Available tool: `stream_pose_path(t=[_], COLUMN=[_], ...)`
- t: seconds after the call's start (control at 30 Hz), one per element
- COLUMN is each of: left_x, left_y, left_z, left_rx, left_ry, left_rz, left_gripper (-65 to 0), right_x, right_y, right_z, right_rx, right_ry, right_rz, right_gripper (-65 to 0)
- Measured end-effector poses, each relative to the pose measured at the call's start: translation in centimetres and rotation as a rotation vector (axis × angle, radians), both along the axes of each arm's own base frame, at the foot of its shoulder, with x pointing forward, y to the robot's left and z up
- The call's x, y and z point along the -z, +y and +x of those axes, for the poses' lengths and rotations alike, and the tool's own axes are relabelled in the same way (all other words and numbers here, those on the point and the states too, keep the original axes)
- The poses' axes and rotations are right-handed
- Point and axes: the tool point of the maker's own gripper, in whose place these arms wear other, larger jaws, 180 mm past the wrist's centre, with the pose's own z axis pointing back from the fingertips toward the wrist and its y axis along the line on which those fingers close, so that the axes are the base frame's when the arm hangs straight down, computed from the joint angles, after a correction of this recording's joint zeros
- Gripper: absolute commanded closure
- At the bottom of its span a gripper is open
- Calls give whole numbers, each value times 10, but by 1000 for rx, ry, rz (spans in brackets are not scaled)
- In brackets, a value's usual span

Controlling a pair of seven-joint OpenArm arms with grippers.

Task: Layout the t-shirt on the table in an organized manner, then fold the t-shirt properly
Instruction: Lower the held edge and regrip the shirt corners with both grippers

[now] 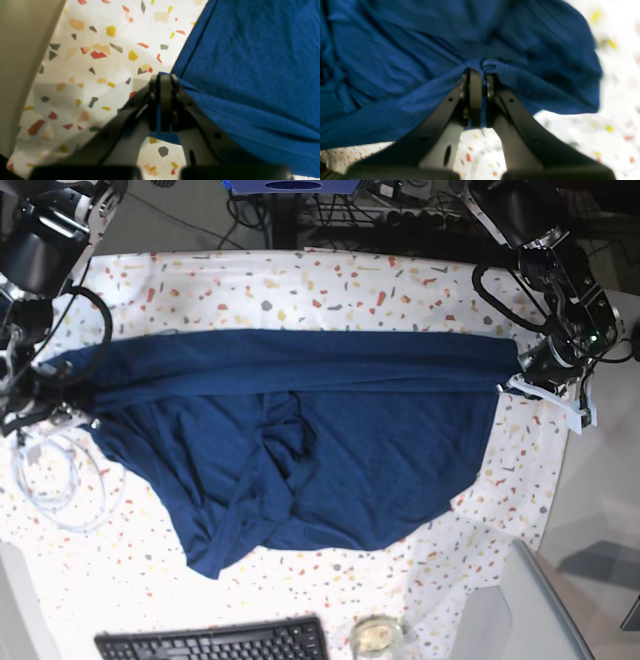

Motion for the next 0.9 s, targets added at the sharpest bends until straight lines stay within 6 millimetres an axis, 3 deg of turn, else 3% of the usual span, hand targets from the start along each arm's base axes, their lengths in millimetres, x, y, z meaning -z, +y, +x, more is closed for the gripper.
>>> stream_pose_path(t=[0.17, 0.47, 0.77, 0.83, 0.9], left_x=[7, 3, 4, 5, 6], left_y=[-3, -5, -3, -4, -4], left_z=[3, 19, 25, 24, 23], left_rx=[-4, -5, -14, -14, -14], left_ry=[11, -15, -50, -47, -44], left_rz=[-23, -39, -34, -35, -35], left_gripper=[0, 0, 0, 0, 0], right_x=[0, 16, 15, 15, 15], right_y=[-10, -1, -3, -3, -3], right_z=[1, 7, 10, 10, 10], right_rx=[73, 59, 66, 66, 66], right_ry=[-8, 39, 19, 19, 19], right_rz=[-22, 17, 8, 7, 7], right_gripper=[0, 0, -5, -42, -122])
